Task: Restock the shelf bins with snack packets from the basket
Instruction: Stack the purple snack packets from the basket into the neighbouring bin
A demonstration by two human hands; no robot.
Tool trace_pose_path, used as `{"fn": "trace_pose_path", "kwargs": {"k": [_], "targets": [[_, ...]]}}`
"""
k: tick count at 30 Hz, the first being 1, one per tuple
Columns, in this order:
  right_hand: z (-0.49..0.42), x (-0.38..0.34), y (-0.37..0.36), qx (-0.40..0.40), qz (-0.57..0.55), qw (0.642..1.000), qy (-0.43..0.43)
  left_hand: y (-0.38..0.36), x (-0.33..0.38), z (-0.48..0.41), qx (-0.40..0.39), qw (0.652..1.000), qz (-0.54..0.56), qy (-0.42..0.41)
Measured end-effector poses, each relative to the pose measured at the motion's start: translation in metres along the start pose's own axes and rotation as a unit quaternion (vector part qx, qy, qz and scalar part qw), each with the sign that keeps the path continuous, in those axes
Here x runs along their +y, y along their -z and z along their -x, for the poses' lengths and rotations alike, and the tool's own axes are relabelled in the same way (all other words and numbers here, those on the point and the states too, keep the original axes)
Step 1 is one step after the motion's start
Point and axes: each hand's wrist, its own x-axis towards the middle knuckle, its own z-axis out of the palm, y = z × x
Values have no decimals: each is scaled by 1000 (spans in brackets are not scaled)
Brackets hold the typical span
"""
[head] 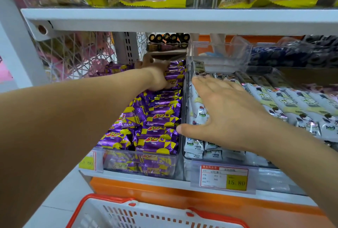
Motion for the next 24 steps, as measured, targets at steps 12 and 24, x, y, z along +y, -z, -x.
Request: {"fn": "trace_pose_path", "kwargs": {"k": [12, 24], "targets": [[-1, -2, -1, 5, 8, 1000, -2, 16, -5, 5, 22, 998, -11, 61], [0, 6, -9, 93, -39, 994, 36, 15, -18, 108, 230, 955, 152, -106]]}}
